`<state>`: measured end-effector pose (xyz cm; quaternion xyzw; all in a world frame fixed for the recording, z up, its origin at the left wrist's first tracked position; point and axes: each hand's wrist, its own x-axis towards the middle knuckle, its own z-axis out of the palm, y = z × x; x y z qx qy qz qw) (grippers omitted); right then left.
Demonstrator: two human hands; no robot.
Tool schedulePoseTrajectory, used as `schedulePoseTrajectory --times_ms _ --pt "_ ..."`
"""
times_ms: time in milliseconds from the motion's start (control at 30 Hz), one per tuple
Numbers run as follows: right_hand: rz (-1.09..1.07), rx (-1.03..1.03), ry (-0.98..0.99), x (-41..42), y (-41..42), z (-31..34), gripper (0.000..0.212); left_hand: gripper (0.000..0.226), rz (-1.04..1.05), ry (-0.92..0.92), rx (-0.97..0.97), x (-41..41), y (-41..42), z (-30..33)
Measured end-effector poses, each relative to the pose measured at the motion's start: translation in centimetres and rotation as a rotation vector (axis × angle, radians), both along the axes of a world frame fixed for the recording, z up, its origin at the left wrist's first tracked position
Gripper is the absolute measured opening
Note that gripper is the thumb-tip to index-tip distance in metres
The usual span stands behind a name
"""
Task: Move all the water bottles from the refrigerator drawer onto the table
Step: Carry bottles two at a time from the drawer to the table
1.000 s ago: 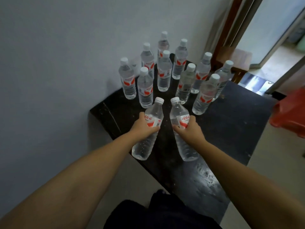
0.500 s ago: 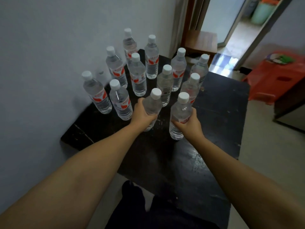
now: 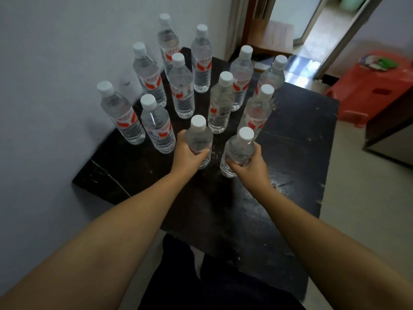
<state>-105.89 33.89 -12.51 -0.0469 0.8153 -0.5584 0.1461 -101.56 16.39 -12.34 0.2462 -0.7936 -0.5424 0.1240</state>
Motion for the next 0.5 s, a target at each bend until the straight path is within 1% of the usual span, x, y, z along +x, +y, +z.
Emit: schedulePoseTrajectory --times_ms 267,500 --pt "0.021 0.043 0.01 0.32 0.54 -0.49 0.08 0.068 -0.004 0.019 -0.018 -0.04 0.81 -0.92" --pt "0.027 0.067 0.014 0.39 0.86 -0.55 0.078 0.07 -0.031 -0.028 -0.033 -0.18 0.52 -0.88"
